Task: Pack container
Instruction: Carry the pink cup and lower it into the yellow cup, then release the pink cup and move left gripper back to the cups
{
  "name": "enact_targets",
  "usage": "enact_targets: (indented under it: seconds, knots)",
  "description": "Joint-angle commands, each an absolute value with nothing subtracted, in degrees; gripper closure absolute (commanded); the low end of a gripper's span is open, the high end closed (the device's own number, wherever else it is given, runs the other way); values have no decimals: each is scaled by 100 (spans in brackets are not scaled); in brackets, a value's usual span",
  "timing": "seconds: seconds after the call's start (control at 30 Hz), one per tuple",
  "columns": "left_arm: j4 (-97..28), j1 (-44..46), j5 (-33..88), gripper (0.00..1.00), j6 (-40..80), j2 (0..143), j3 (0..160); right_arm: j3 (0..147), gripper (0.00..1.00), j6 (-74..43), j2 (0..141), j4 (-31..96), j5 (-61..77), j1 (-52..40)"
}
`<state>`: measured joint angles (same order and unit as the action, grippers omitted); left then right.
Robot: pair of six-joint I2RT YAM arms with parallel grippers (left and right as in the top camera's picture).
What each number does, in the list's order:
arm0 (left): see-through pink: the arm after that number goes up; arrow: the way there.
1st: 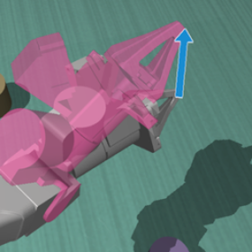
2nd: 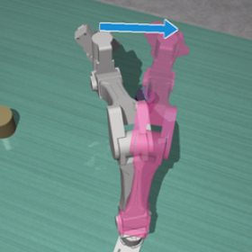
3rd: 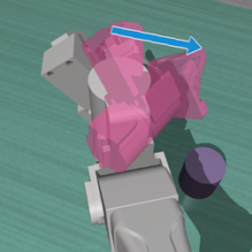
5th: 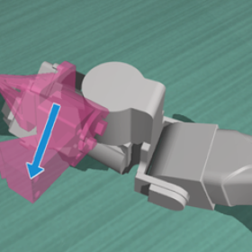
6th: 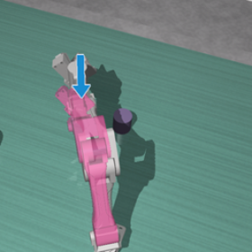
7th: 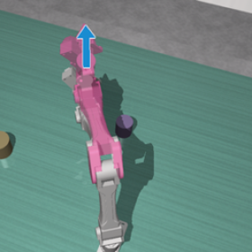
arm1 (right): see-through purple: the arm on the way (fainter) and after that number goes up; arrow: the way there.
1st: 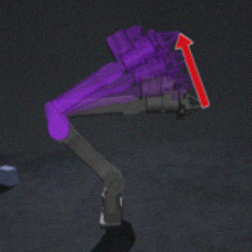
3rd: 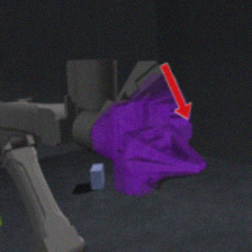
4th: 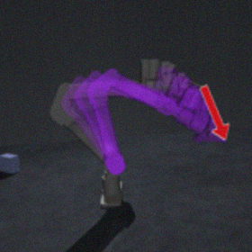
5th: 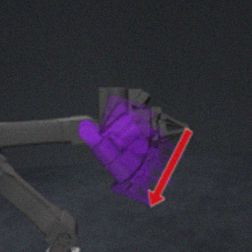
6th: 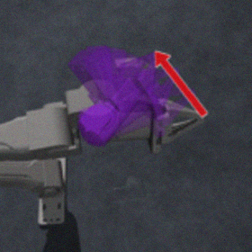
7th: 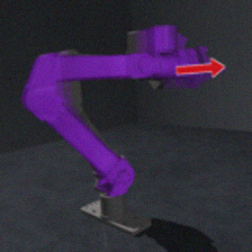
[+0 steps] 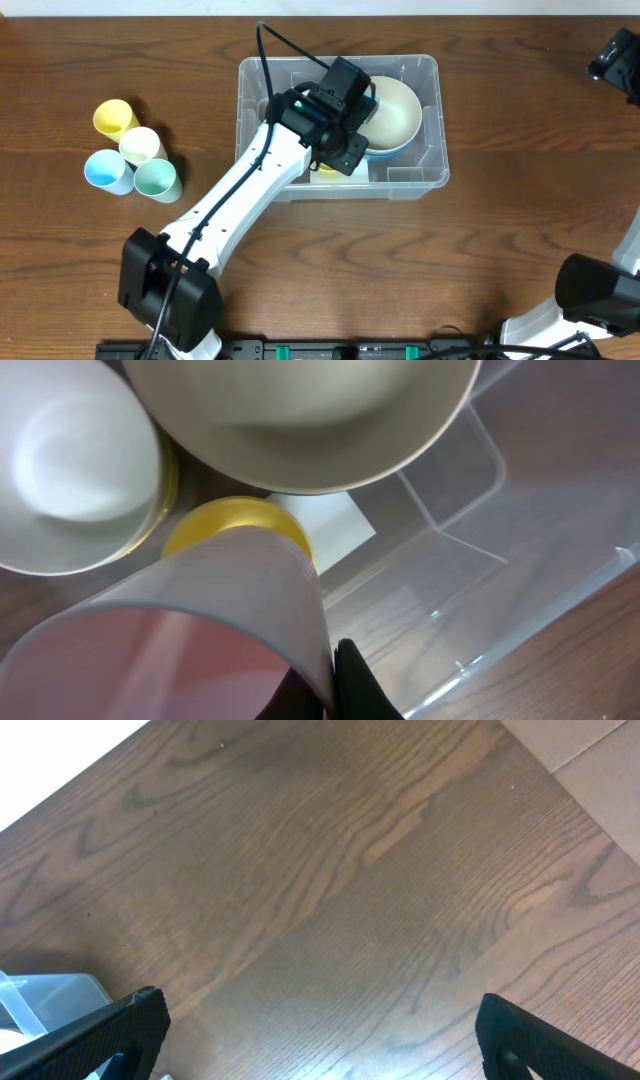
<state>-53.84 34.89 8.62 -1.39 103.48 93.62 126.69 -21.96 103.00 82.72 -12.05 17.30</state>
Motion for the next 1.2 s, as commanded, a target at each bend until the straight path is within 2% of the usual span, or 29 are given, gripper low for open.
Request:
enact_targets:
  seconds: [0.0,0.1,0.13,0.17,0.2,0.23,0.27,0.33,0.53,0.7,0.9,1.17]
  knots:
    - [-5411,3470,836,94,-191,10355,9356,12735,1,-2270,10186,8278,-1240,1752]
    - [-5374,3470,834,94,-191,10355,9356,12735,1,-2270,10186,8278,-1240,1752]
    - [-5365,3470,834,91,-191,10355,9356,12735,1,-2270,10186,8278,-1240,1752]
    - [-5349,3470,834,83,-191,10355,9356,12735,1,-2270,10186,8278,-1240,1752]
    - [-5339,3470,834,65,-193,10355,9356,12735,1,-2270,10186,8278,-1240,1752]
    - [-5325,3470,834,54,-191,10355,9356,12735,1,-2270,10186,8278,-1240,1752]
    - [-5308,3470,834,46,-193,10355,9356,12735,1,-2270,10186,8278,-1240,1752]
    - [-5284,3468,792,38,-191,10355,9356,12735,1,-2270,10186,8278,-1240,1752]
    - [-5297,3332,469,34,-174,10119,9380,12735,1,-2270,10186,8278,-1240,1752]
    - [-5376,2858,283,32,75,9325,9380,12735,1,-2270,10186,8278,-1240,1752]
    - [-5561,1723,-117,30,506,8475,9378,12735,1,-2270,10186,8276,-1240,1752]
    - [-6731,246,-113,30,1205,8781,9144,12735,1,-2270,10186,8278,-1240,1752]
